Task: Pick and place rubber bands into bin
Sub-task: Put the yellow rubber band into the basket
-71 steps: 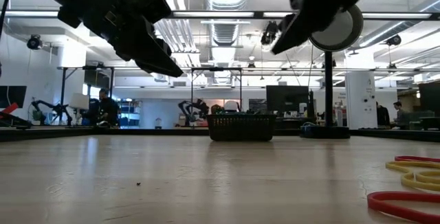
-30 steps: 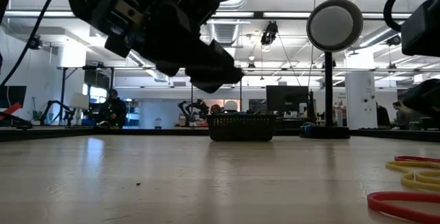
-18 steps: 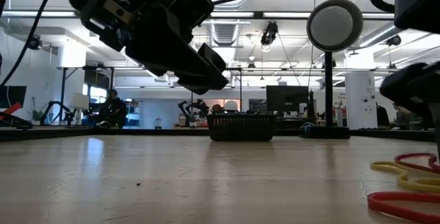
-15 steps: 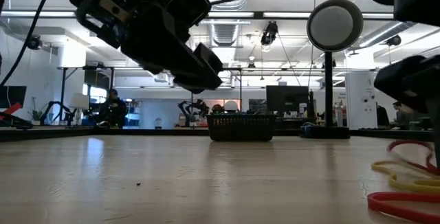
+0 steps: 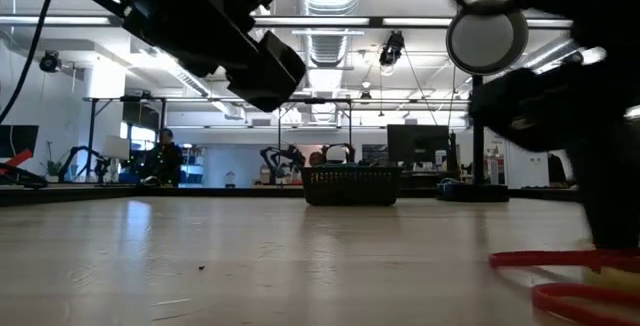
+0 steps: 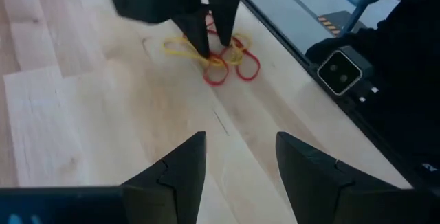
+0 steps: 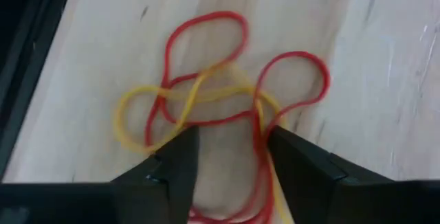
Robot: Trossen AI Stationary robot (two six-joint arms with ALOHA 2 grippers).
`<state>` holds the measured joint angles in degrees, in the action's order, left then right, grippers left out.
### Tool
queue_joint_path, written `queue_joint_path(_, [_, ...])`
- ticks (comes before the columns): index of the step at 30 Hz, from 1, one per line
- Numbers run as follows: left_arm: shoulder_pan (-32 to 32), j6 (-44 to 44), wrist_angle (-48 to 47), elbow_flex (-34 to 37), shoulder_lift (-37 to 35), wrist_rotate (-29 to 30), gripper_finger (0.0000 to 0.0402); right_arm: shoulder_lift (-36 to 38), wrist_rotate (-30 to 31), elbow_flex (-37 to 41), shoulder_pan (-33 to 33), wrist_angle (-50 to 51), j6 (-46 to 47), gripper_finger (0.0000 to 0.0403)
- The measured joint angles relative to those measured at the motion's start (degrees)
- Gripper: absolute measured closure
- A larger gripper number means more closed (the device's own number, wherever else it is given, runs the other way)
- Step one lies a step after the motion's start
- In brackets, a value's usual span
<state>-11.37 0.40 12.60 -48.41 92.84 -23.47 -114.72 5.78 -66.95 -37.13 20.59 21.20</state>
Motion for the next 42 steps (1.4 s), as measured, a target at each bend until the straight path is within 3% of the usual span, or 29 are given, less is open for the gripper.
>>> queue_joint_path(6, [-0.6, -0.1, -1.3, 1.8, -3.2, 0.2, 0.0241, 0.4, -11.0, 2.7, 7.4, -2.3, -1.8, 0.0302])
queue_joint_path(12, [-1.1, -0.2, -2.6, 4.3, -7.4, 4.0, 0.0241, 0.4, -13.0, 3.2, 11.6, -2.3, -9.8, 0.0386])
queue_joint_path(21, [-1.3, -1.6, -3.4, 8.4, -13.3, 7.9, 0.0241, 0.6, -7.4, 3.3, 17.3, -4.9, -17.5, 0.0394])
queue_joint_path(29, [-1.6, -1.7, -2.8, 10.6, -16.7, 10.6, 0.0241, 2.9, 9.8, 1.5, 21.8, -3.4, -24.8, 0.0395])
queue_joint_path(33, [-1.8, -1.7, -2.3, 11.0, -17.1, 11.9, 0.0241, 4.6, 13.7, 1.0, 25.5, -3.8, -25.8, 0.0395])
queue_joint_path(36, [-1.8, -1.7, -2.3, 11.1, -17.1, 12.0, 0.0241, 5.1, 12.0, 1.0, 27.7, -4.0, -23.9, 0.0395])
queue_joint_path(42, [-1.8, -1.6, -2.5, 11.3, -17.1, 12.0, 0.0241, 5.3, -2.7, 1.0, 29.0, -3.8, -23.6, 0.0383])
